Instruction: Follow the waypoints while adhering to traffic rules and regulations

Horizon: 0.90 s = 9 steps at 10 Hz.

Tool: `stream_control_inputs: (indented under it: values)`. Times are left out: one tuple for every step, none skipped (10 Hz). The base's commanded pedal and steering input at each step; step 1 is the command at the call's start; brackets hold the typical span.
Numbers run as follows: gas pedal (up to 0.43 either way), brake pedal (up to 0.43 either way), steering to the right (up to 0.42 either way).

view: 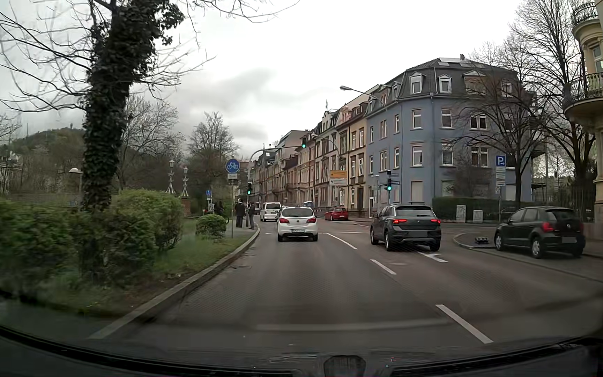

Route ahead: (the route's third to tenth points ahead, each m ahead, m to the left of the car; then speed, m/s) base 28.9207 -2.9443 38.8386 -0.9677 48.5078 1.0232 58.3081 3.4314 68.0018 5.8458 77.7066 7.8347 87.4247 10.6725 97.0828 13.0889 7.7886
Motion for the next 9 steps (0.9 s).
stream_control_inputs:
  values:
    - [0.118,0.0,-0.003]
    - [0.13,0.0,-0.005]
    - [0.13,0.0,-0.006]
    - [0.13,0.0,-0.006]
    - [0.13,0.0,-0.006]
    - [0.13,0.0,-0.006]
    - [0.13,0.0,-0.007]
    - [0.13,0.0,-0.008]
    - [0.13,0.0,-0.009]
